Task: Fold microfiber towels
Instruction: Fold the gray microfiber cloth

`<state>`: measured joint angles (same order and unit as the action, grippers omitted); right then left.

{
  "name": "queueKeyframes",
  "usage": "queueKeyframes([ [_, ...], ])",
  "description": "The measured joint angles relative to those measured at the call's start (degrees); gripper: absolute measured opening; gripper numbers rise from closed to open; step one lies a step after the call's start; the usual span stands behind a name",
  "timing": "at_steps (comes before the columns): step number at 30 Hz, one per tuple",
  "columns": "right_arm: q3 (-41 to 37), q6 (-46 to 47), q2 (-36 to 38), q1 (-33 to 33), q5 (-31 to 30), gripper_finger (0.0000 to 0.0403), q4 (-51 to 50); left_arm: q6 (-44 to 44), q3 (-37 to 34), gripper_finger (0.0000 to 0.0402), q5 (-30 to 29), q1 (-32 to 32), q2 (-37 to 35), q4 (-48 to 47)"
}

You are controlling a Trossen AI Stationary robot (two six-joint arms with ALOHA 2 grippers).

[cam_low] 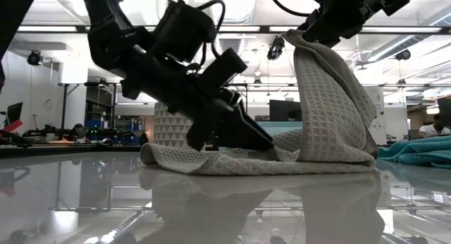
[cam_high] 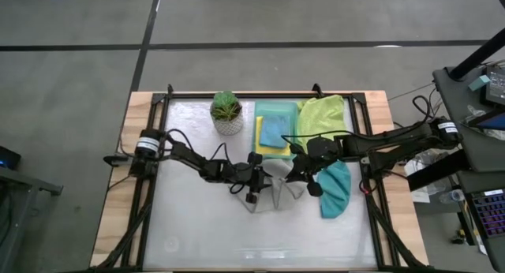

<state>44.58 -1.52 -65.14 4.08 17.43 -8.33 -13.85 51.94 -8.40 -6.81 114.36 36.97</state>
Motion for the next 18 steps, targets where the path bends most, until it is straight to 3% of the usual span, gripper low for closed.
queueKeyframes([
  [11, 0.0, 0.0, 0.0, -0.1, 0.0, 0.0013, 0.3, 0.0, -0.6, 0.0117, -0.1, 0.5, 0.8, -0.4],
  [18, 0.0, 1.0, 0.0, -0.1, 0.0, 0.0013, 0.9, -1.9, -1.0, 0.0012, -0.1, 0.5, 0.3, -1.0],
])
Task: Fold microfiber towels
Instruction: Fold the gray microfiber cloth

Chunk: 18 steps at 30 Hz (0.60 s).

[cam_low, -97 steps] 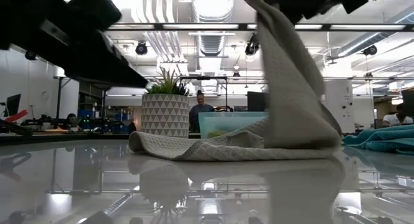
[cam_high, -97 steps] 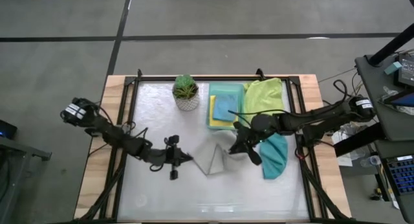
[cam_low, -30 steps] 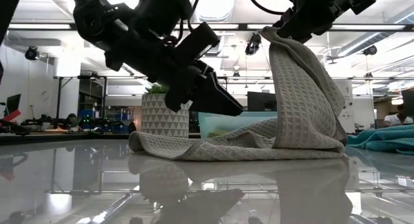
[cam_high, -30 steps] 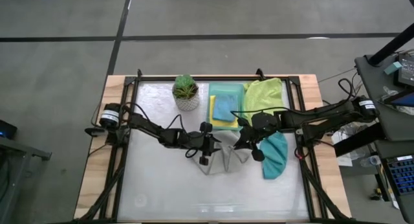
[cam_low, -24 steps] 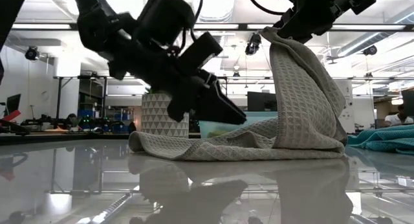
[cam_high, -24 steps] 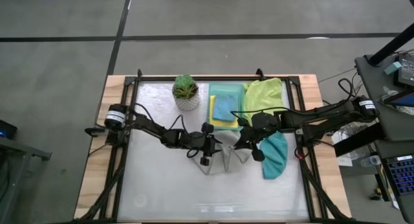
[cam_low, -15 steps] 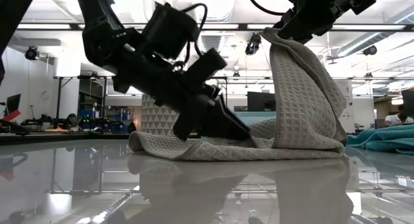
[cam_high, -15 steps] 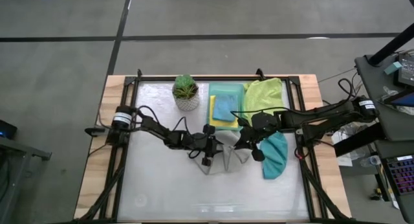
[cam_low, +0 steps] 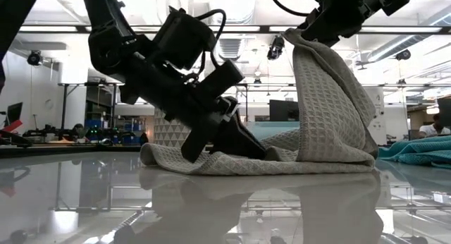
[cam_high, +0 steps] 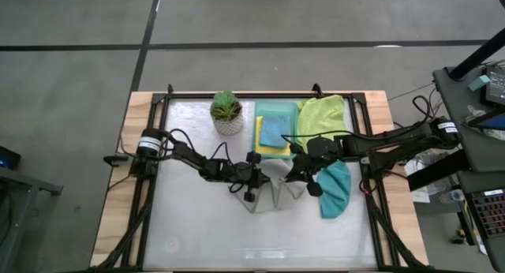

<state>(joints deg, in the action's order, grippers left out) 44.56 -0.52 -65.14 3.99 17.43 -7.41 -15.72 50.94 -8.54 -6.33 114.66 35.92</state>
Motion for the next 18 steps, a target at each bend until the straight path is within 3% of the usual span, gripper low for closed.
queueKeyframes([
  [5, 0.5, 5.5, 1.3, 2.0, 2.4, 0.0013, 0.8, -3.7, 0.0, 0.0001, -3.2, -1.9, -8.2, -10.4],
  [13, 5.1, 6.7, 4.9, 8.9, 4.8, 0.0013, 2.1, -1.3, 0.1, 0.0000, -6.2, -9.2, -35.6, -40.0],
  [18, 10.7, 8.1, 6.2, 9.6, -7.1, 0.0013, -5.4, 3.2, 0.0, 0.0000, -6.9, -12.6, -49.6, -47.0],
])
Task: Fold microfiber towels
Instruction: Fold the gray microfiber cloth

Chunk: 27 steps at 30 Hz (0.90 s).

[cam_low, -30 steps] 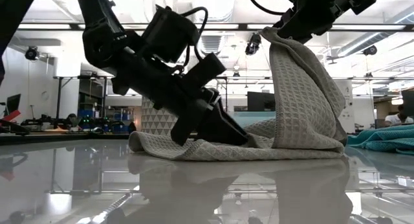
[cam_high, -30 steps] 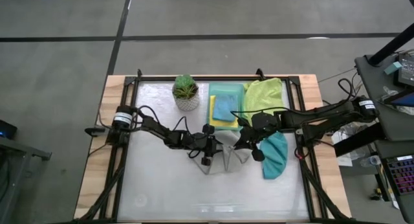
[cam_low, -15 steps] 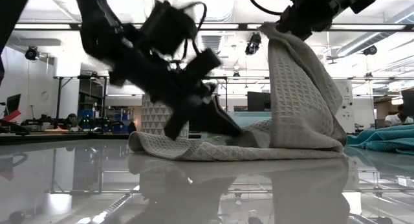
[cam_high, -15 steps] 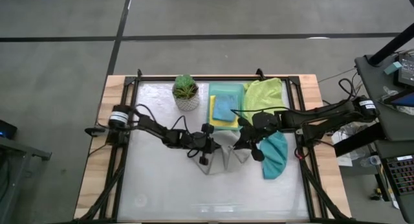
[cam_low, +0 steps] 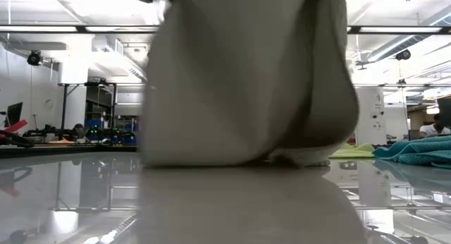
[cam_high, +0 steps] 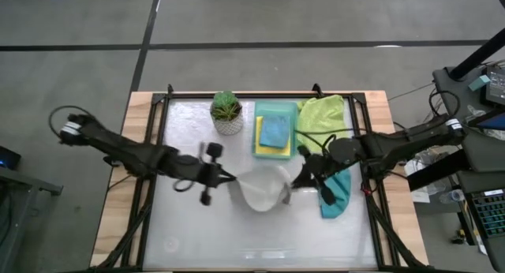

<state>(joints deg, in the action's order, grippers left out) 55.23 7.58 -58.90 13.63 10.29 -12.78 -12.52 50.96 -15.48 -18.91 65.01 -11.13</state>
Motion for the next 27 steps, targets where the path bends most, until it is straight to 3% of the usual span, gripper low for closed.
queueKeyframes([
  [6, 5.9, -1.5, -1.0, 0.0, -13.7, 0.0013, -13.6, 1.7, 0.0, 0.0000, -0.6, -0.6, -11.0, -6.2],
  [15, 12.6, -12.9, -1.2, -2.2, -26.2, 0.0013, -15.8, -1.9, 3.9, 0.0000, -16.9, 1.0, -20.8, -9.8],
  [20, 16.5, -14.2, -1.4, -4.3, -24.9, 0.0013, -17.2, -4.1, 5.8, 0.0000, -17.6, 2.0, -24.2, -10.9],
  [24, 16.2, -11.2, -1.5, -4.1, -22.3, 0.0013, -22.4, -2.2, 2.1, 0.0000, -11.6, 1.9, -25.8, -10.9],
  [27, 13.8, -7.2, -1.5, -4.1, -17.6, 0.0013, -27.4, 2.7, -2.3, 0.0000, -10.3, 1.9, -24.8, -9.9],
])
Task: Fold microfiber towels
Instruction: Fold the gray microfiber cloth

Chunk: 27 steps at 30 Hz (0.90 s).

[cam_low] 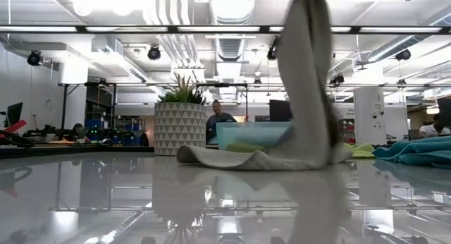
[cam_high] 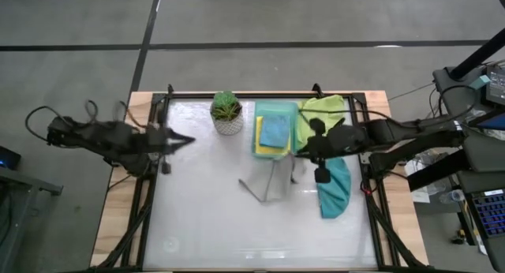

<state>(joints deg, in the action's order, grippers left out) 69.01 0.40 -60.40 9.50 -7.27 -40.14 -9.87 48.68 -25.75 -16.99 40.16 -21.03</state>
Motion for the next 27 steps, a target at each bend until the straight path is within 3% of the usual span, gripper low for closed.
queueKeyframes([
  [4, -5.1, 5.7, 0.0, 0.3, 1.3, 0.0013, -1.5, 3.4, -6.7, 0.0000, 0.2, 0.0, 3.1, 5.9],
  [9, -11.1, 8.0, -0.1, 0.2, 1.5, 0.0013, 0.7, 3.3, -13.5, 0.0000, 0.4, 0.0, 10.7, 22.0],
  [20, -24.1, 5.8, 0.0, 1.1, 3.3, 0.0013, 23.1, 6.6, -14.2, 0.0000, 4.7, -0.1, 31.6, 40.7],
  [27, -28.0, 2.4, 0.0, 1.1, 3.3, 0.0013, 32.7, 6.6, -13.8, 0.0000, 4.7, -0.1, 40.9, 49.4],
])
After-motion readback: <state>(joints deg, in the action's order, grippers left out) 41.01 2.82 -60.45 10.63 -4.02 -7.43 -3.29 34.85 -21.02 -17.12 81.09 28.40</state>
